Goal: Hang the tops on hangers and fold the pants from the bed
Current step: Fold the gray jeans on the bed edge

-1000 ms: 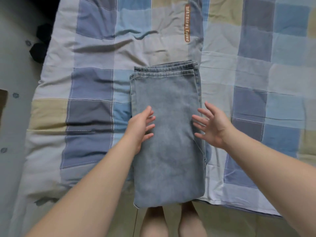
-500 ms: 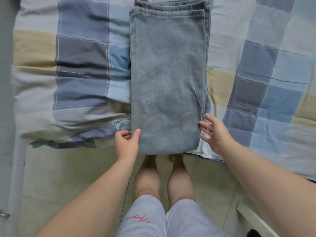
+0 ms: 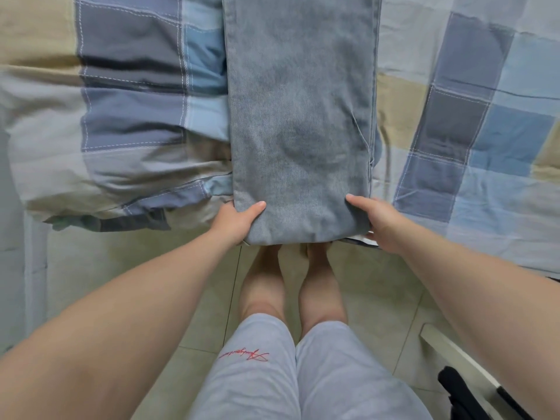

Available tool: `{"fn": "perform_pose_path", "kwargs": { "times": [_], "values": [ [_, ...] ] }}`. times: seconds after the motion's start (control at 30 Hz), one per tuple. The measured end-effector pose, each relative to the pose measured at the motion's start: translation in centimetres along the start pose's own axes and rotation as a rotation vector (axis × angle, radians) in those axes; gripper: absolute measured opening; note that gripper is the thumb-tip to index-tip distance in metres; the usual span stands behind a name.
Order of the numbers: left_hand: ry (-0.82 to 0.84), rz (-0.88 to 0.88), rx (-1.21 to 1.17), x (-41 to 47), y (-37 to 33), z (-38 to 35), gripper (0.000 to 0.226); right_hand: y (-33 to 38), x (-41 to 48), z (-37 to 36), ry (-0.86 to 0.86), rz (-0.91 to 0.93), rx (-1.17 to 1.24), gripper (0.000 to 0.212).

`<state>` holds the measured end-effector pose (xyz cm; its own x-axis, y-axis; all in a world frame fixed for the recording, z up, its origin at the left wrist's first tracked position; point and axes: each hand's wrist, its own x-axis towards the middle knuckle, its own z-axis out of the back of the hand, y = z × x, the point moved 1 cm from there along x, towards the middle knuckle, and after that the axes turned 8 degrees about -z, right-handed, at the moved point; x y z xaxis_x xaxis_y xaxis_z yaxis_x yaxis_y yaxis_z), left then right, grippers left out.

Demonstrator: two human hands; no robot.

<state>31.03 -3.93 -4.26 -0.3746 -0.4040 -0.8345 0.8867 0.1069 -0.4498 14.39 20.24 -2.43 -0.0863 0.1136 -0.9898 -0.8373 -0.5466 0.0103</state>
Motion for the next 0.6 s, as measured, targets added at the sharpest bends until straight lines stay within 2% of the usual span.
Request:
{"fn": "perform_pose_path", "kwargs": {
  "times": [0.1, 0.23, 0.37, 0.6],
  "values": [
    [0.02, 0.008, -0.007, -1.1, -1.0, 0.5, 0.049, 0.4, -1.7, 0.5, 0.03, -0.006, -0.023, 0.038],
    [0.032, 0.032, -0.006, -3.6, -2.3, 1.3, 0.044, 0.9, -4.6, 1.3, 0.059, -0.05, 0.003, 0.045],
    [0.023, 0.037, -0.09, -7.0, -4.0, 2.3, 0.05, 1.3, -8.9, 2.0, 0.114, -0.164, 0.037, 0.032],
    [0.106, 0.248, -0.141, -14.3, -5.6, 4.4, 0.047, -0.1, -16.2, 3.2, 0.056, -0.114, -0.034, 0.029]
  ]
}}
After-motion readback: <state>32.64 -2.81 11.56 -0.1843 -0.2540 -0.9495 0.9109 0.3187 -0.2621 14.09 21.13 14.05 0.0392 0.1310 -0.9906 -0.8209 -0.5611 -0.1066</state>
